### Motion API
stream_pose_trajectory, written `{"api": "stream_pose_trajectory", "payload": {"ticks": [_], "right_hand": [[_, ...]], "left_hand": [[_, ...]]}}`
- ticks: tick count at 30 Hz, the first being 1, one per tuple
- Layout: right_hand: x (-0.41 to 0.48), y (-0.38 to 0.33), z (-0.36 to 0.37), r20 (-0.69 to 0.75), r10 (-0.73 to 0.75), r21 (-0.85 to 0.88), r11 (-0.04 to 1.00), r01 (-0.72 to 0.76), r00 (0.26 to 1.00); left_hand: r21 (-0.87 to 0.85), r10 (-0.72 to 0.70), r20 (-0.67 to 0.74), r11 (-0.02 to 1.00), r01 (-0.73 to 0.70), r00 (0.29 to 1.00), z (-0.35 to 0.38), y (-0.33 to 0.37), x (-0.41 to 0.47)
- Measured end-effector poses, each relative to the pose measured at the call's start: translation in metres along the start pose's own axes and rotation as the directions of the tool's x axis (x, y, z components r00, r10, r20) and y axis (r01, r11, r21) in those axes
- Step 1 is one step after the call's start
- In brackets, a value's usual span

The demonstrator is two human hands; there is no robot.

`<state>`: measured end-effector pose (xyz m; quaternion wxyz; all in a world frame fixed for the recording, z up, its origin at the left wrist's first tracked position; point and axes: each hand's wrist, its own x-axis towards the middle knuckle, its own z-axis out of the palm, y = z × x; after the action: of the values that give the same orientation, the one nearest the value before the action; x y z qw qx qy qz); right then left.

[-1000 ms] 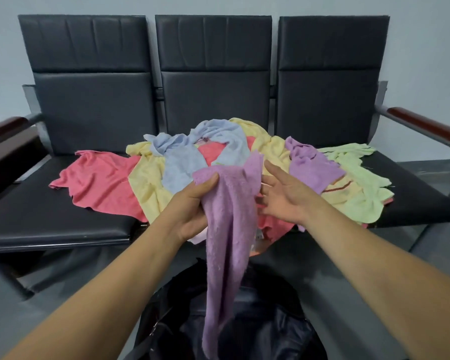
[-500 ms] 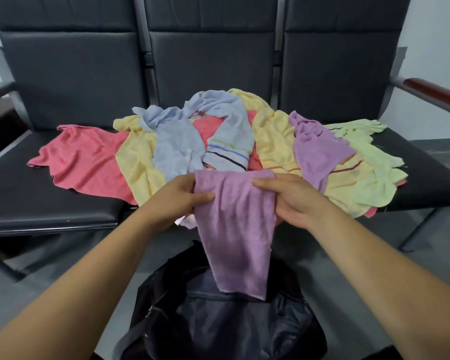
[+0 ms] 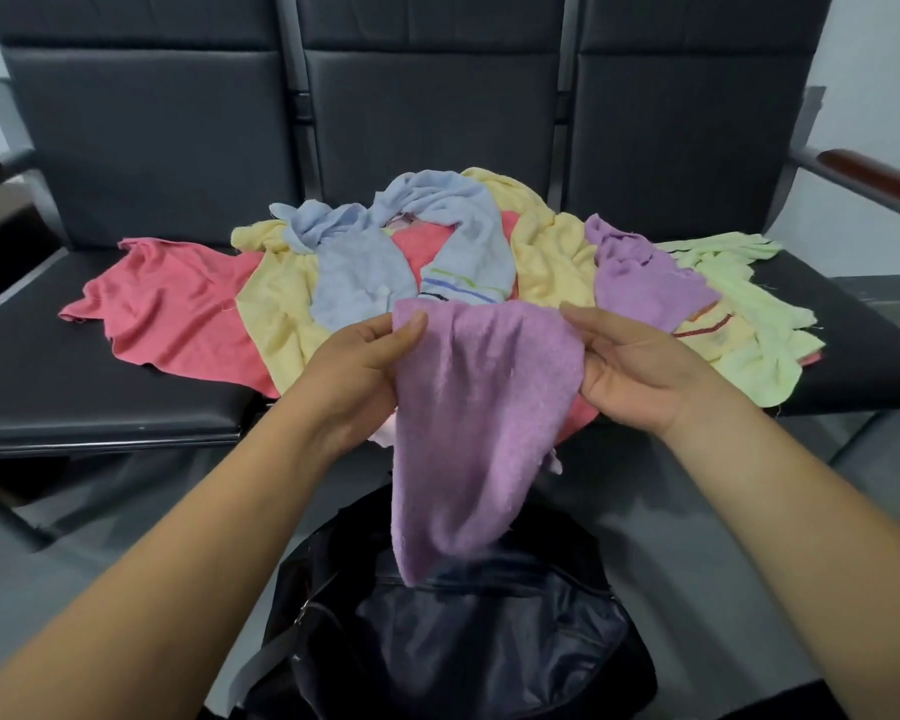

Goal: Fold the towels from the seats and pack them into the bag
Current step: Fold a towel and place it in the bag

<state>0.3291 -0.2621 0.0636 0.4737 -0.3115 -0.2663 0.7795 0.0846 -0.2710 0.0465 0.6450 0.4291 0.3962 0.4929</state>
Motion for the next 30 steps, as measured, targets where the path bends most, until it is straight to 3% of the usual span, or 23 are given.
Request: {"api": "stream_pose_trajectory", "payload": {"ticks": [2,4,6,8,11,13,16,18,19,21,24,27,28,30], "right_hand": [[-0.001,0.008,-0.001,-0.021,0.033,-0.160,0.986,-0.036,0.999],[-0.002,0.016,-0.005,-0.103,-0.007,-0.332,0.943,-0.027,0.995],[-0.004,0.018,-0.007,-0.179,-0.102,-0.482,0.876,0.004,0.979],[-0.006,0.015,-0.008,-0.192,-0.170,-0.611,0.792,0.018,0.966],[-0.008,0.012,-0.004,-0.187,-0.156,-0.641,0.768,0.000,0.970],[-0.009,0.010,-0.001,-0.163,-0.057,-0.468,0.883,-0.026,0.985],[-0.010,0.004,0.001,-0.073,0.036,-0.052,0.998,-0.040,0.997],[-0.011,0.000,0.001,-0.015,0.014,0.073,0.997,-0.013,1.000],[-0.011,0.000,0.001,0.015,0.001,0.042,0.999,-0.001,1.000],[-0.010,0.003,0.000,-0.015,-0.055,-0.189,0.981,0.051,0.998],[-0.008,0.009,-0.004,-0.137,-0.285,-0.553,0.817,0.165,0.949],[-0.007,0.010,-0.006,-0.113,-0.464,-0.774,0.595,0.215,0.878],[-0.005,0.010,-0.007,-0.126,-0.466,-0.777,0.595,0.205,0.876],[-0.003,0.011,-0.009,-0.189,-0.340,-0.654,0.743,0.140,0.921]], "left_hand": [[0.023,0.037,0.038,0.999,-0.038,0.999,-0.001,0.000,-0.005],[0.321,0.114,0.009,0.941,-0.110,0.993,-0.010,-0.005,-0.006],[0.621,0.228,-0.004,0.763,-0.176,0.974,-0.017,-0.006,-0.008],[0.750,0.316,0.002,0.627,-0.210,0.949,-0.019,-0.005,-0.009],[0.743,0.335,-0.017,0.634,-0.212,0.942,-0.013,0.004,-0.013],[0.650,0.262,-0.060,0.743,-0.161,0.963,-0.008,0.009,-0.017],[0.200,0.067,-0.056,0.978,-0.055,0.996,-0.001,0.012,-0.018],[-0.014,0.071,0.012,0.997,-0.071,0.997,-0.001,0.013,-0.016],[-0.023,0.095,0.032,0.995,-0.094,0.995,-0.002,0.012,-0.015],[0.214,0.179,-0.005,0.961,-0.173,0.984,-0.005,0.010,-0.015],[0.632,0.368,-0.108,0.742,-0.222,0.923,-0.010,0.005,-0.014],[0.739,0.417,-0.090,0.637,-0.220,0.904,-0.012,0.002,-0.010],[0.740,0.393,-0.107,0.645,-0.191,0.913,-0.011,0.002,-0.009],[0.678,0.310,-0.164,0.725,-0.122,0.936,-0.009,0.003,-0.010]]}}
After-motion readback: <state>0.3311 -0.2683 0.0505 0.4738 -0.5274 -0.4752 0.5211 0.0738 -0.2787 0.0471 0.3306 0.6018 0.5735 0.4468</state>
